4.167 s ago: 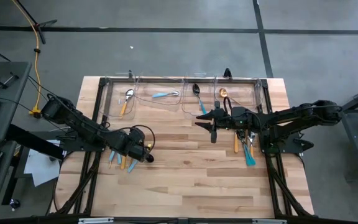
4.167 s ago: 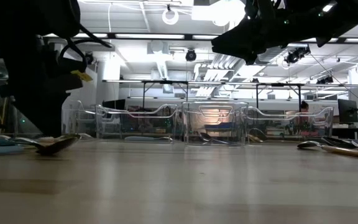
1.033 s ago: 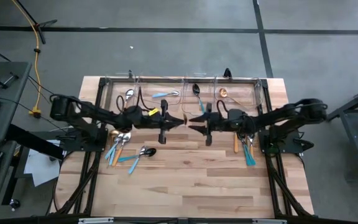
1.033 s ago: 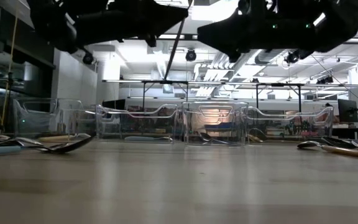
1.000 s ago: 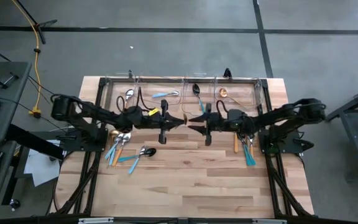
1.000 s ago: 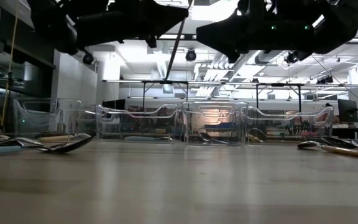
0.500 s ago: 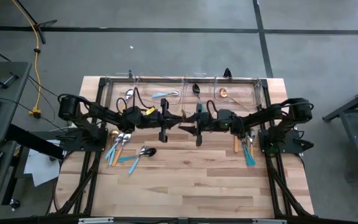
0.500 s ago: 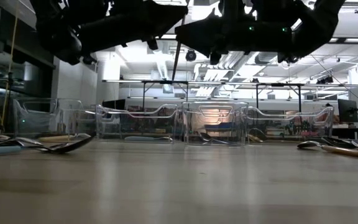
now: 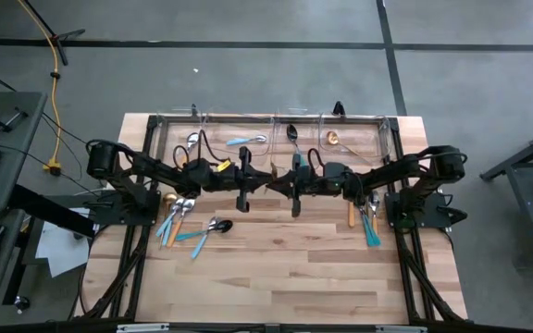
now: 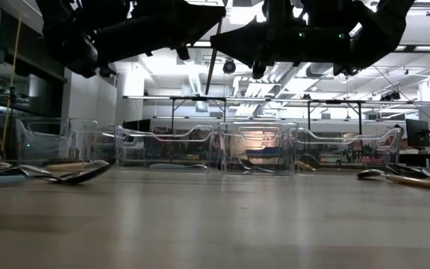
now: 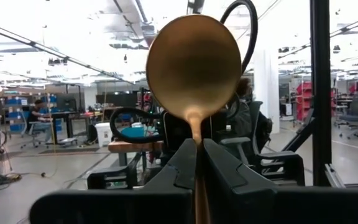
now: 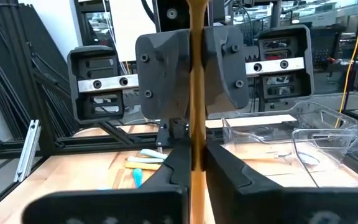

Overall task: Sort silverware by color (type)
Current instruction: Put the gold spoon into the right transparent bin

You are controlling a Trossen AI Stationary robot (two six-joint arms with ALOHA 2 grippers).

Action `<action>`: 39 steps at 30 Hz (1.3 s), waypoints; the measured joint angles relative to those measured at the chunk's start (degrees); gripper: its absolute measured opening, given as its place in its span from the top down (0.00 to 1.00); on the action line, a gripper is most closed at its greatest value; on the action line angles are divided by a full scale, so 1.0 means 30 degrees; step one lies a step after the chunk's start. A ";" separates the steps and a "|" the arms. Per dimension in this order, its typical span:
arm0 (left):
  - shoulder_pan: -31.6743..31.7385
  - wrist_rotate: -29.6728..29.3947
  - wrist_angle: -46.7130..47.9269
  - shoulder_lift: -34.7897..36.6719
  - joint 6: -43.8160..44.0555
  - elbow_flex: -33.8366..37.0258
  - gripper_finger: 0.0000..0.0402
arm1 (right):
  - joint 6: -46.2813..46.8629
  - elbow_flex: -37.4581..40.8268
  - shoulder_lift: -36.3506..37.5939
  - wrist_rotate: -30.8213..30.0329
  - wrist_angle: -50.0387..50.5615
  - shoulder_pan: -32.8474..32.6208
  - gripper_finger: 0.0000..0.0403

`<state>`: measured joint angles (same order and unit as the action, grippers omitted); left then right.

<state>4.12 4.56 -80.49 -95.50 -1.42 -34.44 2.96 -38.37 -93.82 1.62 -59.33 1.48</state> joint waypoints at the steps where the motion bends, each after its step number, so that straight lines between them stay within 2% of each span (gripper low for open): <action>1: 0.0000 0.0007 0.0007 0.0000 0.0173 0.0000 0.98 | -0.0007 0.0000 0.0000 0.0008 0.0000 0.0000 0.97; 7: 0.0000 -0.0195 0.0032 0.0000 0.0748 -0.0007 0.89 | 0.0354 0.0007 0.0169 0.0053 0.0353 -0.0007 0.99; 14: 0.0237 -0.0197 0.0907 0.0160 0.1466 -0.0015 0.71 | -0.0436 0.0143 0.2117 -0.1033 0.3122 -0.0118 0.99; 19: 0.0742 -0.0041 0.4777 0.1852 0.1940 -0.0017 0.59 | -0.1070 0.1087 0.4060 -0.3035 0.4819 -0.0309 0.99; 23: 0.1020 0.0022 0.9052 0.4448 0.1925 -0.0015 0.53 | -0.1259 0.2222 0.6326 -0.5466 0.6573 -0.0313 0.99; 27: 0.1071 -0.0058 1.2862 0.7237 0.1592 -0.0022 0.51 | -0.1604 0.2294 0.8784 -1.0197 1.1018 -0.0212 0.99; 30: 0.0997 -0.0230 1.4747 0.8650 0.1286 -0.0021 0.52 | -0.2073 0.0664 0.9960 -1.3377 1.6046 0.0524 0.99; 35: 0.0998 -0.0270 1.5412 0.9476 0.1264 -0.0022 0.52 | -0.1054 -0.3727 0.9905 -1.3876 2.6233 0.3934 0.99; 39: 0.0998 -0.0277 1.5540 0.9428 0.1378 -0.0022 0.51 | -0.0653 -0.6527 0.8829 -1.2975 3.2400 0.7275 0.99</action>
<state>7.11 3.73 -33.87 -67.22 2.72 -34.50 1.00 -57.95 -67.33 -37.31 37.87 23.30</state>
